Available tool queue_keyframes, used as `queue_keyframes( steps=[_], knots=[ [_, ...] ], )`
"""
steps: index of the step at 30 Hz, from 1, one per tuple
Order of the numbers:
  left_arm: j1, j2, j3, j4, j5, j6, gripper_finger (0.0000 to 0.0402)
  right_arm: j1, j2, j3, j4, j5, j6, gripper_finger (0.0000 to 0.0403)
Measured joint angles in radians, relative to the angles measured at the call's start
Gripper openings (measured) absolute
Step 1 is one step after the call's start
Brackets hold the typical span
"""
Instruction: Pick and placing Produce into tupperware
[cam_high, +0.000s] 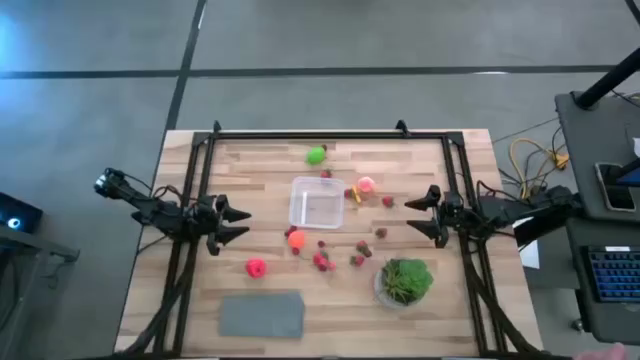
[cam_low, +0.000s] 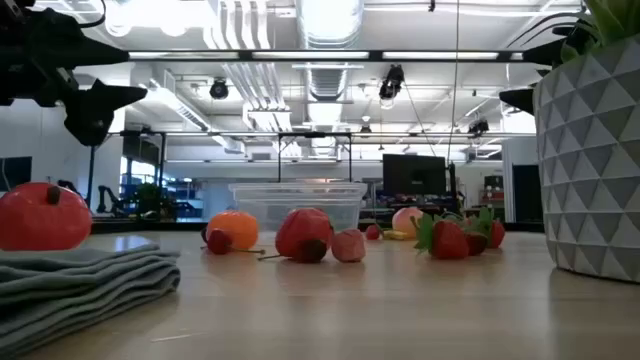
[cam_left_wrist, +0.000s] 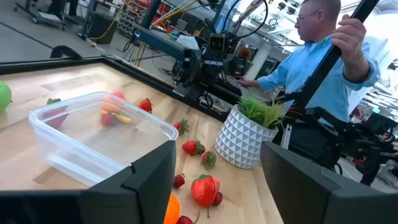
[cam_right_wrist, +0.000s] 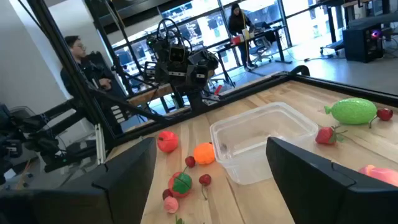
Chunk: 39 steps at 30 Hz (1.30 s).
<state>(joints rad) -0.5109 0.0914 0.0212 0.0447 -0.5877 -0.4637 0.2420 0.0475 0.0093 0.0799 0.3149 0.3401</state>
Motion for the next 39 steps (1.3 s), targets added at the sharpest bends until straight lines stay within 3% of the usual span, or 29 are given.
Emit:
queue_keyframes(
  steps=[34,36,39],
  knots=[
    [0.000,0.000,0.000,0.000,0.000,0.000,0.0221,0.000,0.000,0.000,0.007,0.004,-0.006,0.0297],
    [0.000,0.000,0.000,0.000,0.000,0.000,0.0221,0.000,0.000,0.000,0.034,0.053,-0.025,0.0297],
    [0.000,0.000,0.000,0.000,0.000,0.000,0.0221,0.000,0.000,0.000,0.147,0.208,-0.097,0.0297]
  ],
)
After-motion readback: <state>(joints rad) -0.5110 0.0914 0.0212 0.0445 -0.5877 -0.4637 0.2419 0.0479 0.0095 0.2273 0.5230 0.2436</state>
